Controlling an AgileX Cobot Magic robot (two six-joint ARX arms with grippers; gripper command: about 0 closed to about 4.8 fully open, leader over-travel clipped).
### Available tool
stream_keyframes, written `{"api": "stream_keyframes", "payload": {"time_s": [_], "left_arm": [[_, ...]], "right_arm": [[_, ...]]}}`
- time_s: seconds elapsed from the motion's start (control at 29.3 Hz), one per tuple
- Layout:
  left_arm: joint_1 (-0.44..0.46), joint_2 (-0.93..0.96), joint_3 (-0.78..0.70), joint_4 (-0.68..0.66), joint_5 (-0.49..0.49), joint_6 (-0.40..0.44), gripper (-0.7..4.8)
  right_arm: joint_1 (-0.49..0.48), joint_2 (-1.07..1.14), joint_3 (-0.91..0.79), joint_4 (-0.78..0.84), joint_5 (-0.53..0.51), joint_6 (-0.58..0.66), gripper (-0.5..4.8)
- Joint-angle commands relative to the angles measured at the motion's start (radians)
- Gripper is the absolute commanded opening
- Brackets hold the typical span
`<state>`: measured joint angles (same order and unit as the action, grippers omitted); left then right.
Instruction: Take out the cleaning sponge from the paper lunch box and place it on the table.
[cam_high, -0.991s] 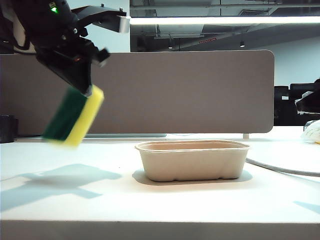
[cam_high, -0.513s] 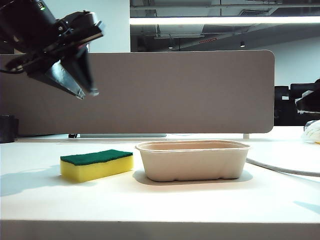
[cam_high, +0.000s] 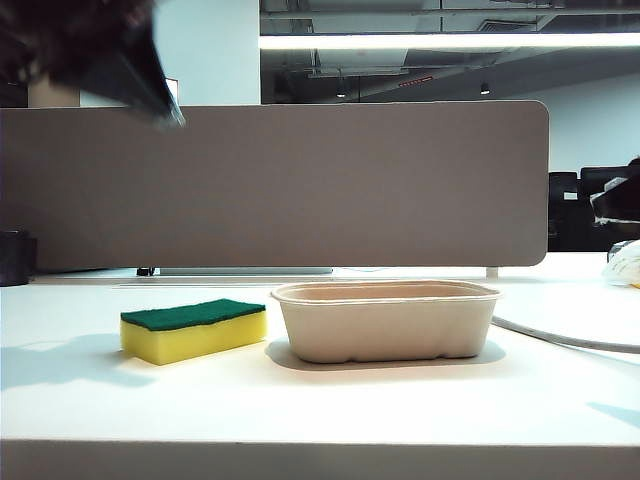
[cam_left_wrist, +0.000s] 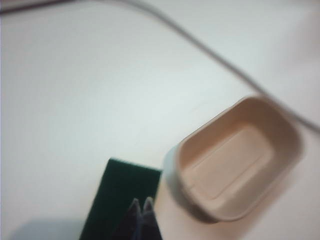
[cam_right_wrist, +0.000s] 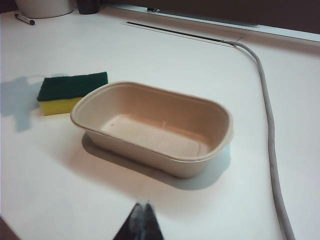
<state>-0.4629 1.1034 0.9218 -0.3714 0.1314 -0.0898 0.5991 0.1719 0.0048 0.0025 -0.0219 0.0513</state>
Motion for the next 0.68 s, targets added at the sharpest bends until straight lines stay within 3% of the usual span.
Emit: {"api": "stream_keyframes", "payload": {"time_s": [0.03, 0.27, 0.51, 0.68], "left_arm": [[-0.006, -0.121, 0.004, 0.017, 0.05, 0.007, -0.06], [-0.105, -0.414, 0.003, 0.021, 0.013, 0.008, -0.06], [-0.265, -0.666, 0.003, -0.061, -0.285, 0.023, -0.06], [-0.29, -0.762, 0.003, -0.181, -0.334, 0.041, -0.06]], "right_arm": [[-0.002, -0.017, 0.001, 0.017, 0.0, 0.0, -0.05], [-0.09, -0.103, 0.001, 0.017, -0.003, 0.0, -0.05], [-0.254, -0.167, 0.001, 0.023, -0.003, 0.0, -0.05], [-0.36, -0.168, 0.001, 0.024, -0.003, 0.0, -0.05]]}}
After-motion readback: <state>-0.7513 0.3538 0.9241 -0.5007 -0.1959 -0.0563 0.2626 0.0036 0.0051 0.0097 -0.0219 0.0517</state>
